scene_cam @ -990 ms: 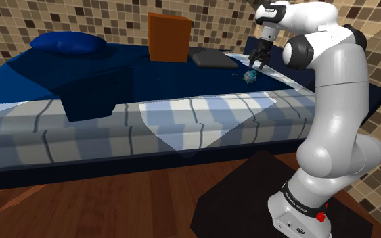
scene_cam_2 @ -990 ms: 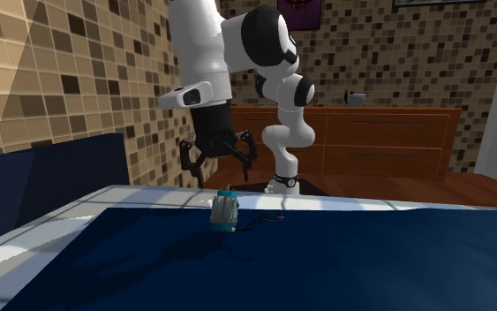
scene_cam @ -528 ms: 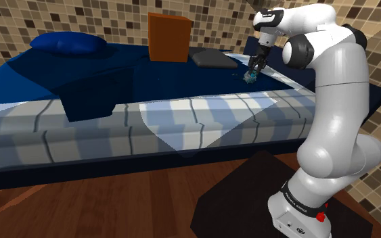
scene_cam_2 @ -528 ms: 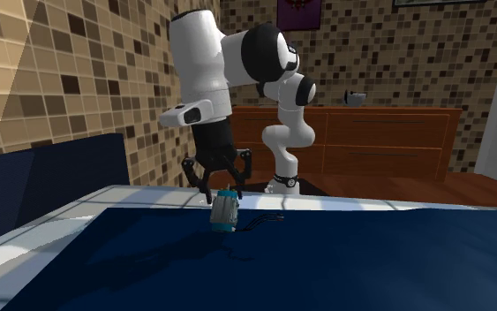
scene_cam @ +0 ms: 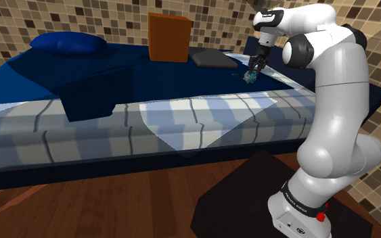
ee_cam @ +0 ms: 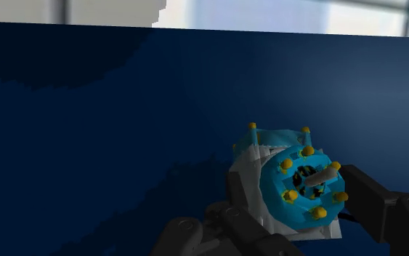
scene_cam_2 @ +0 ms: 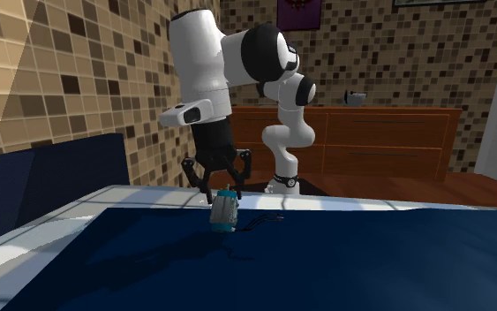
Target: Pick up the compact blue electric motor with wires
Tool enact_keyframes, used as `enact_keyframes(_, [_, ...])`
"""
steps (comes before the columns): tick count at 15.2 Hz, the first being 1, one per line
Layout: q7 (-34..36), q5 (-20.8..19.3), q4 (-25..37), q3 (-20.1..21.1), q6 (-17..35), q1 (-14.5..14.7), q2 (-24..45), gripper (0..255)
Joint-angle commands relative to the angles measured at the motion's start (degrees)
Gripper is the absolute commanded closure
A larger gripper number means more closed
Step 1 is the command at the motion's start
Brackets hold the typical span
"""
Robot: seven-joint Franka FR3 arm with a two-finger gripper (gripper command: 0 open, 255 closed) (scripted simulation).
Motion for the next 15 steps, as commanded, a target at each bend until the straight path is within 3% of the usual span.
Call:
enact_keyframes(1, [0.0,0.0,-0.1,0.0,0.0,0.0,0.0,255])
enact_keyframes(15, [2.3,1.3,18.3,0.7,-13.6,-4.3,4.2,255])
